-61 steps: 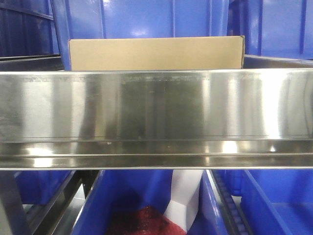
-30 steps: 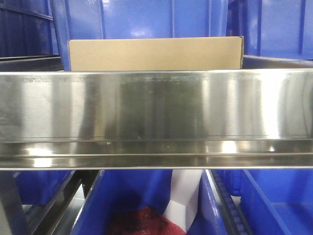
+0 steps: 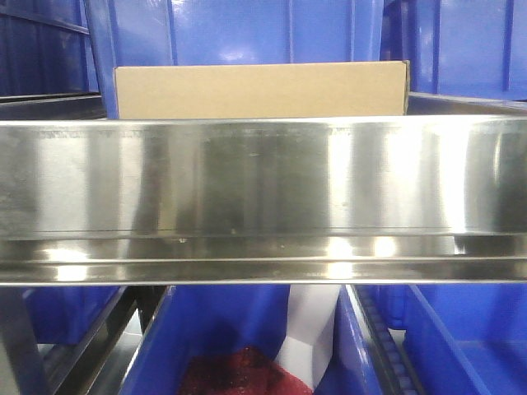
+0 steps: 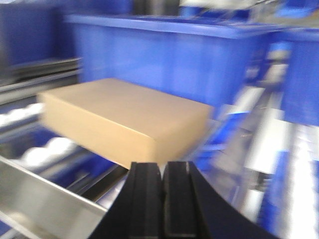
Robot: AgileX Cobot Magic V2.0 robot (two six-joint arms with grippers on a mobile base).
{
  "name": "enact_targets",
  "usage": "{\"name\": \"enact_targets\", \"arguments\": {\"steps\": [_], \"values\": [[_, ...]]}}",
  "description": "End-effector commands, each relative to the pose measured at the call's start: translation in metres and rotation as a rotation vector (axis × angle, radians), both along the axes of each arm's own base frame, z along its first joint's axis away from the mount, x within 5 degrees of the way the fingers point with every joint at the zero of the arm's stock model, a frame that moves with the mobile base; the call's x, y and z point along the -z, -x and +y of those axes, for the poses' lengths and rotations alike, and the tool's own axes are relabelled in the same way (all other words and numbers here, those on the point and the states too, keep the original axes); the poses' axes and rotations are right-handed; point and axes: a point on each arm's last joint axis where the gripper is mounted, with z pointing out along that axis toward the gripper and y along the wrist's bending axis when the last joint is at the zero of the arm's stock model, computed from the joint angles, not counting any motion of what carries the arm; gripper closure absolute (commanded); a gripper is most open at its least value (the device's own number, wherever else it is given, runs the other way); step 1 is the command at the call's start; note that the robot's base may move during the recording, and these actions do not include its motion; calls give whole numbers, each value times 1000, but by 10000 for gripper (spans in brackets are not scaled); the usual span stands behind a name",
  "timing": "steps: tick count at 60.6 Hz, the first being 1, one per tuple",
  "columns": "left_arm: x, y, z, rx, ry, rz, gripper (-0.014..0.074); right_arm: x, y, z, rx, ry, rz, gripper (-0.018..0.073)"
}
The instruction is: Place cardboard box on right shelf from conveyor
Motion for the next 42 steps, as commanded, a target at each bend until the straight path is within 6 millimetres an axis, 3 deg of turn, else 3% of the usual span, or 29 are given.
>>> {"name": "enact_targets", "arguments": {"steps": [1, 14, 26, 42], "values": [[-6, 1, 0, 0, 11, -90, 713, 3, 8, -10, 93, -46, -136, 510], [-6, 1, 0, 0, 11, -90, 713, 42, 21, -23, 252, -53, -181, 510], [-6, 1, 0, 0, 11, -90, 713, 71, 19, -28, 346, -43, -157, 510], [-6, 1, 0, 0, 11, -90, 713, 74, 19, -31, 395, -48, -160, 510]]}}
